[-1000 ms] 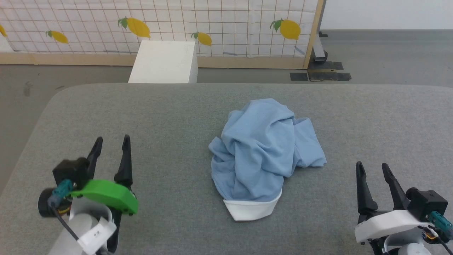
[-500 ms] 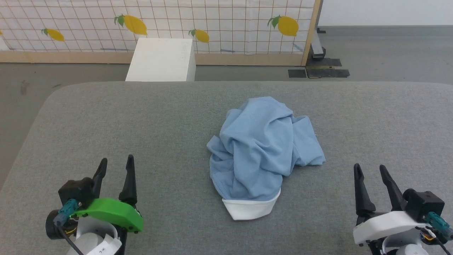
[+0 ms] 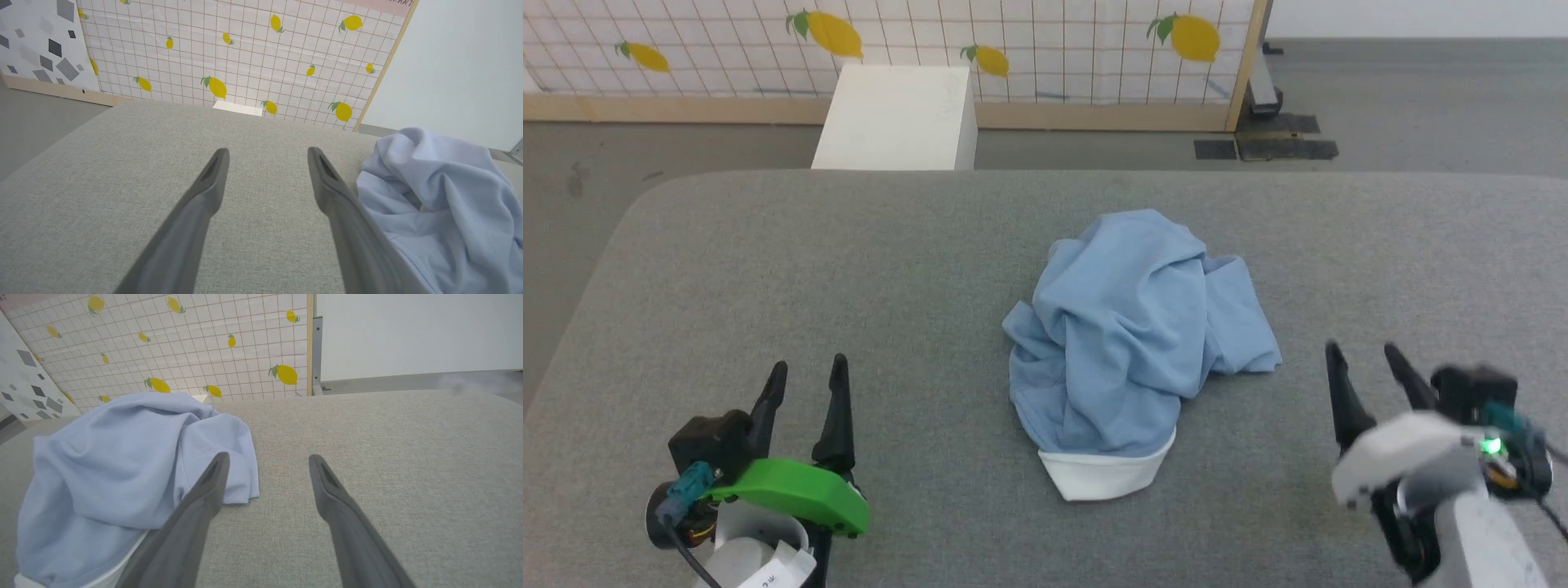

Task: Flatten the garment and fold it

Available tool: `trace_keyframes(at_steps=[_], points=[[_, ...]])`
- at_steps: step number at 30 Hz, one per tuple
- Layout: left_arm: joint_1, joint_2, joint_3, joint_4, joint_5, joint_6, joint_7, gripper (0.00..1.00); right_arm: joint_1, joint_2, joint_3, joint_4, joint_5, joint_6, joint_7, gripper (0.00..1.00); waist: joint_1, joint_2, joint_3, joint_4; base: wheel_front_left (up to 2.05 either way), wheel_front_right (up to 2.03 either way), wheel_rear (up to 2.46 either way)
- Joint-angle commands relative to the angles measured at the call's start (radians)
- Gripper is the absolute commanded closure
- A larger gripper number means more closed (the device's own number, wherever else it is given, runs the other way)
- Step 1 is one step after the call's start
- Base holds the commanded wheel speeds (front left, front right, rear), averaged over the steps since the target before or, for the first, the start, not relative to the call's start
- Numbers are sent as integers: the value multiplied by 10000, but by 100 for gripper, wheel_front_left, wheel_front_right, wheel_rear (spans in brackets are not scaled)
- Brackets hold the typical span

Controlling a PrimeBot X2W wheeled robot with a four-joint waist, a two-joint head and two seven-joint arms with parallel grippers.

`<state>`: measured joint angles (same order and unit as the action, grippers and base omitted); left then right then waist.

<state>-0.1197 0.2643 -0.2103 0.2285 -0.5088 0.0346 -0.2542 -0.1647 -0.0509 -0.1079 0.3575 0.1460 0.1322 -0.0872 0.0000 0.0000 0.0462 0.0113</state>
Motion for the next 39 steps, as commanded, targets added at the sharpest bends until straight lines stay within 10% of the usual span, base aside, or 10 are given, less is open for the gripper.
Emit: trace_keyframes(at_steps=[1, 17, 29, 30, 31, 32, 39], points=[[11, -63, 5, -55, 210, -65, -76, 0, -562, 7, -71, 71, -188, -15, 372, 0, 0, 0, 267, 102, 0, 0, 0], [-930, -486, 36, -133, 559, -550, -76, 0, -4003, -1883, 2135, 2097, -27, -15, 6896, 0, 0, 0, 1945, 1242, 0, 0, 0], [-1363, -889, 271, 223, 729, -932, -76, 0, -4057, -2171, 3428, 2462, 988, -15, 8697, 0, 0, 0, 2543, 1629, 0, 0, 0], [-1376, -913, 293, 256, 740, -957, -76, 0, -4034, -2192, 3451, 2495, 1086, -15, 8901, 16, 0, 0, 2533, 1627, 0, 0, 0], [-1385, -940, 325, 291, 760, -984, -76, 0, -4026, -2226, 3449, 2450, 1195, -15, 9002, 77, 0, 0, 2512, 1616, 0, 0, 0], [-1384, -957, 351, 321, 778, -1004, -76, 0, -4025, -2252, 3420, 2394, 1285, -15, 9016, 100, 0, 0, 2489, 1596, 0, 0, 0], [-1261, -1053, 628, 459, 922, -1127, -76, 0, -4060, -2578, 3020, 1682, 1525, -15, 8242, 100, 0, 0, 2032, 1185, 0, 0, 0]])
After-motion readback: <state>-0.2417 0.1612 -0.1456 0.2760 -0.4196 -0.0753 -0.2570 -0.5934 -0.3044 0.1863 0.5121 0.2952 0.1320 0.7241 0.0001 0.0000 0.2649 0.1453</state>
